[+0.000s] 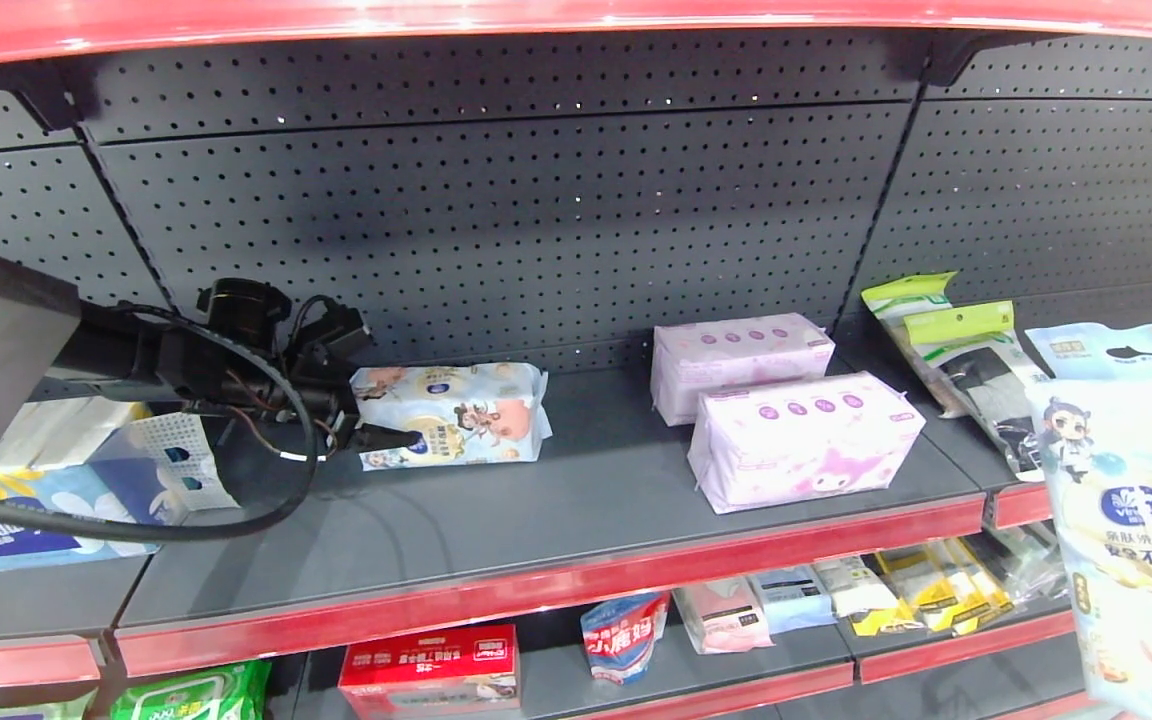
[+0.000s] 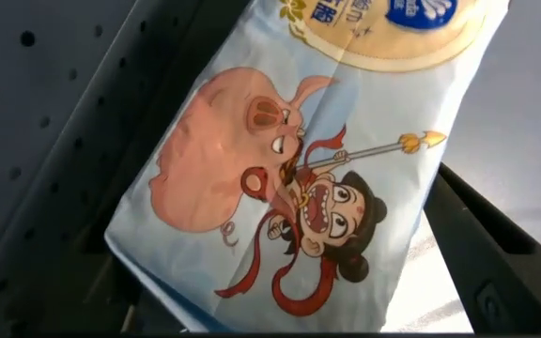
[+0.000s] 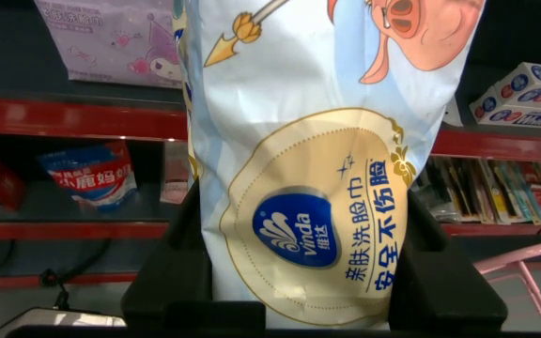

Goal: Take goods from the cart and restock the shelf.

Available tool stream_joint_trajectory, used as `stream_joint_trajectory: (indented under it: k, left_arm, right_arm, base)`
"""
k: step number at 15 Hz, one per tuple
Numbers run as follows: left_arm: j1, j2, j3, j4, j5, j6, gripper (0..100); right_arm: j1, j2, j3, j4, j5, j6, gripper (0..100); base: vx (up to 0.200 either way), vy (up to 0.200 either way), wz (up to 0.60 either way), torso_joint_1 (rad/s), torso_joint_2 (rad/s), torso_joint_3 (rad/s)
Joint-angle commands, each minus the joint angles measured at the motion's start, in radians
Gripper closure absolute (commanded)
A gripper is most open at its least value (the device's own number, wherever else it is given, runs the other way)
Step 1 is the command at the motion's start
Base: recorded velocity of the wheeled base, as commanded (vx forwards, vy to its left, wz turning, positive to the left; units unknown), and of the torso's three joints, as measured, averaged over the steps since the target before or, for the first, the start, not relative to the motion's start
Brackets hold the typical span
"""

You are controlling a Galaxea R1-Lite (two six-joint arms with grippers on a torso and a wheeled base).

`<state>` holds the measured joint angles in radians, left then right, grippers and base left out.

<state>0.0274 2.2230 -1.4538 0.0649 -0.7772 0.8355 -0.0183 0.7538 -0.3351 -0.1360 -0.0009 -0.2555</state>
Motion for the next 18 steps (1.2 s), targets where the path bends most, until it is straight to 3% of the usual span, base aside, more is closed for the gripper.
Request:
stream_joint_trajectory:
  k: [1, 2, 11, 14, 18]
  left_arm:
    - [0.0, 0.01, 0.004, 0.001, 0.001, 0.019, 0]
    - [0.0, 0.017, 0.003, 0.001, 0.001, 0.027, 100]
    - [0.0, -0.002, 0.012, 0.007, -0.004, 0.037, 100]
    - [0.002, -0.046, 0.013, 0.073, -0.013, 0.027, 100]
    - [0.009, -0.097, 0.072, 0.073, -0.02, 0.027, 100]
  right_arm:
    - [0.0, 0.001, 0.001, -0.002, 0.001, -0.001, 100]
    - [0.0, 0.001, 0.001, -0.002, 0.001, -0.001, 100]
    - [0.0, 0.004, 0.005, -0.002, 0.001, -0.001, 100]
    - [0.0, 0.009, 0.005, -0.002, 0.001, -0.001, 100]
    - [0.0, 0.005, 0.008, -0.002, 0.001, -0.001, 100]
  base:
    - [0.0, 0.0, 0.0, 0.0, 0.0, 0.0]
    - [0.0, 0.0, 0.0, 0.0, 0.0, 0.0]
    - [0.0, 0.0, 0.0, 0.0, 0.0, 0.0]
    - [0.0, 0.0, 0.0, 0.0, 0.0, 0.0]
    - [0.0, 0.0, 0.0, 0.0, 0.0, 0.0]
